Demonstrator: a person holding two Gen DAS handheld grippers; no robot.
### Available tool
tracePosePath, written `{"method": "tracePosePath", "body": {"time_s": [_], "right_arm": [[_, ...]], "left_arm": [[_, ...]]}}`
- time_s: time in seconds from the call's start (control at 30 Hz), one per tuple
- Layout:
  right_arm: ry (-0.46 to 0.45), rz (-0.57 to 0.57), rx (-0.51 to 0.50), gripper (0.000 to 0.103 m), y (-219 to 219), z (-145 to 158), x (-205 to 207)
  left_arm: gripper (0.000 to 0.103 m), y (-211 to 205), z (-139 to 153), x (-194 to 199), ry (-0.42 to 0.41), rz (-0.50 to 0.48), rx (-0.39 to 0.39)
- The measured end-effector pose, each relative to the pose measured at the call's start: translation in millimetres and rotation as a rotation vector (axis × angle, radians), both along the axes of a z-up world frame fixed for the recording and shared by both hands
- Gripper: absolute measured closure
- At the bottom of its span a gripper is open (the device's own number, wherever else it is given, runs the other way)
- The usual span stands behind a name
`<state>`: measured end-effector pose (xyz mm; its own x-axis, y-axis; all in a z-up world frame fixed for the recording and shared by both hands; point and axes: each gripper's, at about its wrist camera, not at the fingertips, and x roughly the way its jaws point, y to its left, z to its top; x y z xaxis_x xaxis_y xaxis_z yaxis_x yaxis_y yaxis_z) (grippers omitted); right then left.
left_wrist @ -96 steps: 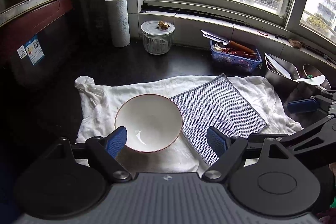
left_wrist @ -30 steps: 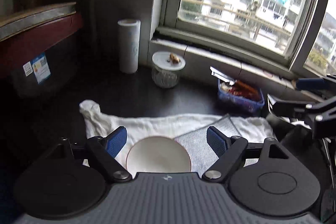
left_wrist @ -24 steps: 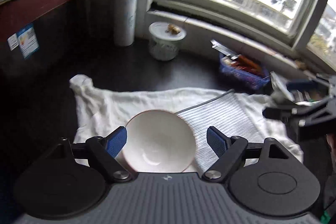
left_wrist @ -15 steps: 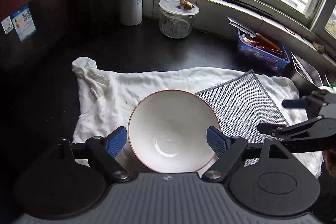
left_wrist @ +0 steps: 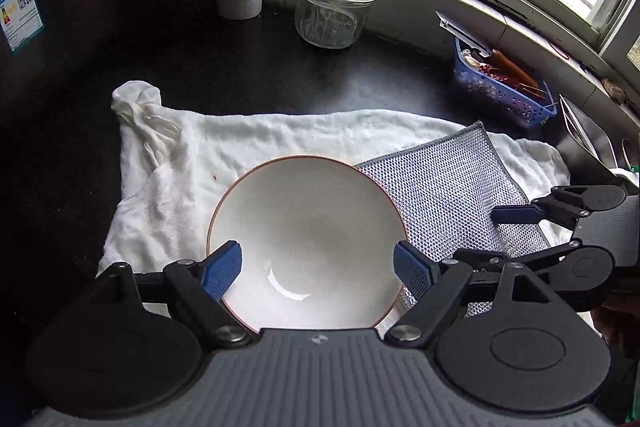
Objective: Clean bowl
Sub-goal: 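Grasp the grey mesh pad edge with the right gripper and lift it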
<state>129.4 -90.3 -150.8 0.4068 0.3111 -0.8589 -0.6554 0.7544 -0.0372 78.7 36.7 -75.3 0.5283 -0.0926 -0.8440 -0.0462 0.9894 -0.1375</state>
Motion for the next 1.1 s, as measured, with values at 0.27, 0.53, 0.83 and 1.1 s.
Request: {"method": "tracePosePath", "body": {"time_s": [0.27, 0.53, 0.83, 1.1], "right_arm": [[-0.032, 0.112, -0.051, 0.080, 4, 6, -8], [-0.028, 0.213, -0.050, 0.073, 20, 19, -25], [-0.040, 0.191, -0.068, 0.048, 39, 10, -9], [-0.042, 0.208, -0.099, 0.084, 46, 4, -14]], "left_arm": [[0.020, -1, 2, -3, 0.003, 0.000, -0.001], [0.020, 2, 6, -11, -0.011, 0.015, -0.016], [0.020, 5, 10, -19, -0.032, 0.028, -0.022], [0.020, 12, 13, -24, -0.044, 0.051, -0.028]]}}
